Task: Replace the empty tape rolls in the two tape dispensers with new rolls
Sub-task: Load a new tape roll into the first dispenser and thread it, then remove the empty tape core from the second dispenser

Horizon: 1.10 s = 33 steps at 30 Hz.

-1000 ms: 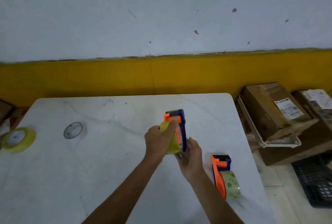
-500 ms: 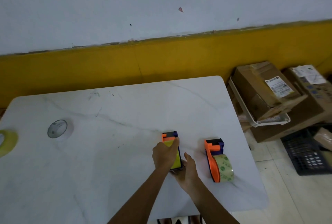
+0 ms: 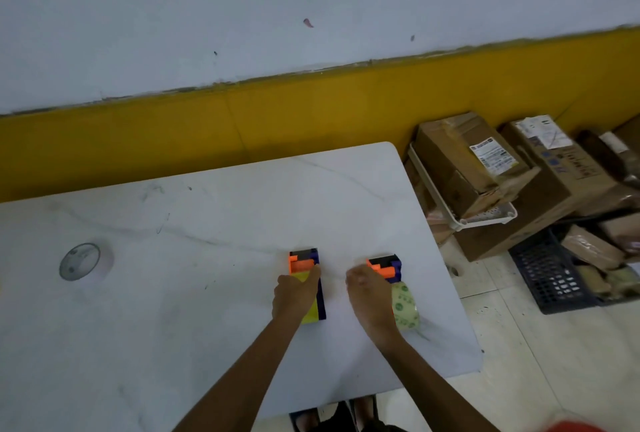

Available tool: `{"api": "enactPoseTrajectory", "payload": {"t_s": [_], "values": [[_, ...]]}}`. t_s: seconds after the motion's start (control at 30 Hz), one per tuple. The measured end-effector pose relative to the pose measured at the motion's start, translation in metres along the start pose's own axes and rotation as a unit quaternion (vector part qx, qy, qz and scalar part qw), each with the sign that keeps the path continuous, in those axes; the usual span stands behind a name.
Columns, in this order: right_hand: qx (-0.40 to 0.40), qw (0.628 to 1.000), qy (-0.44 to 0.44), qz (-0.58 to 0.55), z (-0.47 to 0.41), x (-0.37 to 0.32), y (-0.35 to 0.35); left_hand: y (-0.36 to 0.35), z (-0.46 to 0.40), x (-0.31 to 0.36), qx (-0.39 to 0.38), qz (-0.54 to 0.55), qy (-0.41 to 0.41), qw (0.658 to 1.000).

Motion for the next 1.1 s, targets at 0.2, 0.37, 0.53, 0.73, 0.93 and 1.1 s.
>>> {"api": "enactPoseTrajectory", "payload": {"t_s": [0.2,0.37,0.53,0.73,0.93,1.1], "values": [[0.134,0.989,0.063,-0.004,-0.01,-0.035,0.093,0.023,0.028,0.034,0.131,0.011,-0.212,0.968],[0.112,0.988,-0.02,0.101,-0.026,0.022,0.123,-0.02,0.063,0.06,0.062,-0.034,-0.319,0.945],[0.052,0.992,-0.077,0.082,-0.022,0.057,0.12,-0.082,0.064,0.043,-0.126,0.078,-0.09,0.985],[-0.005,0.992,-0.083,0.097,-0.02,0.047,0.111,-0.102,0.083,0.03,-0.245,0.179,0.05,0.952],[-0.055,0.996,-0.057,0.028,-0.025,0.039,0.111,-0.093,0.085,0.06,-0.239,0.205,0.037,0.948],[-0.063,0.997,-0.038,-0.009,-0.032,0.028,0.117,-0.084,0.082,0.071,-0.224,0.222,0.031,0.948]]}}
Point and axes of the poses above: each hand's wrist, its own z-axis away from the middle knuckle, its own y-axis out of the back of the hand, x = y × z, the point moved 4 cm from there along -z, towards the middle knuckle
